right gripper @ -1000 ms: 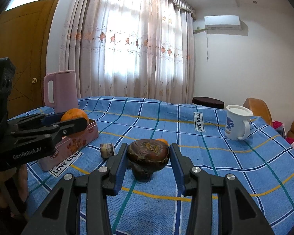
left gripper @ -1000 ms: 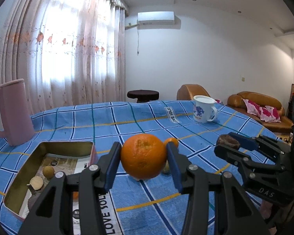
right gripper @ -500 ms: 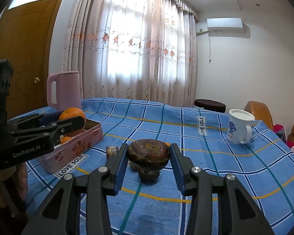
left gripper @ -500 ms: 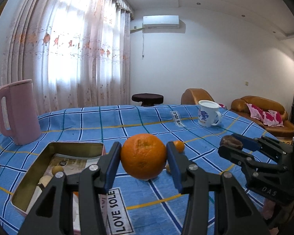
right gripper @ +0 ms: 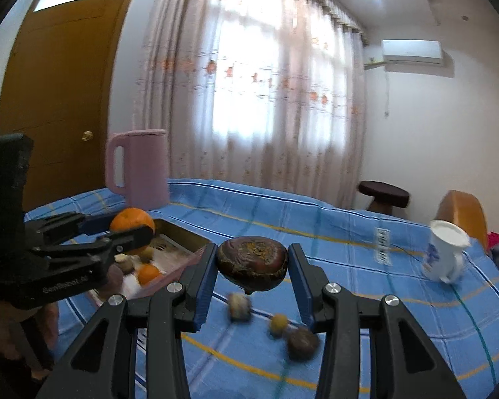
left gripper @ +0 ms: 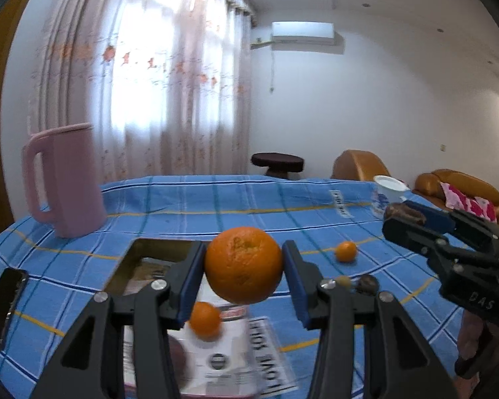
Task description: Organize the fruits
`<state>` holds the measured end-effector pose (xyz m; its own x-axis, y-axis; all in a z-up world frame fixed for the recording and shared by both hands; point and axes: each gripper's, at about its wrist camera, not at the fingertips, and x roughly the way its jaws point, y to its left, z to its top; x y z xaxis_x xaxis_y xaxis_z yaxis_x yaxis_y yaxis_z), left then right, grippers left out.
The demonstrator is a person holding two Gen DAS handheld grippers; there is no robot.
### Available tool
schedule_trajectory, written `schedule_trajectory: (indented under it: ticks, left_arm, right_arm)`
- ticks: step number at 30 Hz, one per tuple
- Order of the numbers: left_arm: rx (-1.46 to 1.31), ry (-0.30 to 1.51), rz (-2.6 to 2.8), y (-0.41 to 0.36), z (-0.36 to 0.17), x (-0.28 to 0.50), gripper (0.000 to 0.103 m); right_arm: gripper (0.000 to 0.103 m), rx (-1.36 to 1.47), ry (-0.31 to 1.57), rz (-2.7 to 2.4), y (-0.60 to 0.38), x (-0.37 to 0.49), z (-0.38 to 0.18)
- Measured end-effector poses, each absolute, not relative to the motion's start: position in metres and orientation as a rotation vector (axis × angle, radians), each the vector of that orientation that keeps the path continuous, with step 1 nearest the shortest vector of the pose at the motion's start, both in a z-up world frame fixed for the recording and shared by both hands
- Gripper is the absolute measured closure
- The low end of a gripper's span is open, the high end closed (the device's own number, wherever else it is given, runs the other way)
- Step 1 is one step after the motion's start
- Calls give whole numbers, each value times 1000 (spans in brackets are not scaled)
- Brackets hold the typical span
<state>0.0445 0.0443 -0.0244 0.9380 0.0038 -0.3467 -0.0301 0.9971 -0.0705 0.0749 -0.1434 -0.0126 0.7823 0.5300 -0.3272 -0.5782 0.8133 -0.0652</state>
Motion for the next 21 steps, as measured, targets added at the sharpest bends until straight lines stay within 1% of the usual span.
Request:
schedule_trajectory:
  ticks: [9, 14, 21]
  left_arm:
    - [-125, 438, 123, 113, -32, 58, 54]
    - [-155, 490, 122, 132, -42, 65, 54]
    - [-159, 548, 130, 141, -55, 70, 54]
  right_arm:
    - [59, -183, 375, 741, -72, 98, -14]
    - [59, -225, 438, 801, -30, 101, -30]
    - [58, -272, 544, 846, 3, 102, -60]
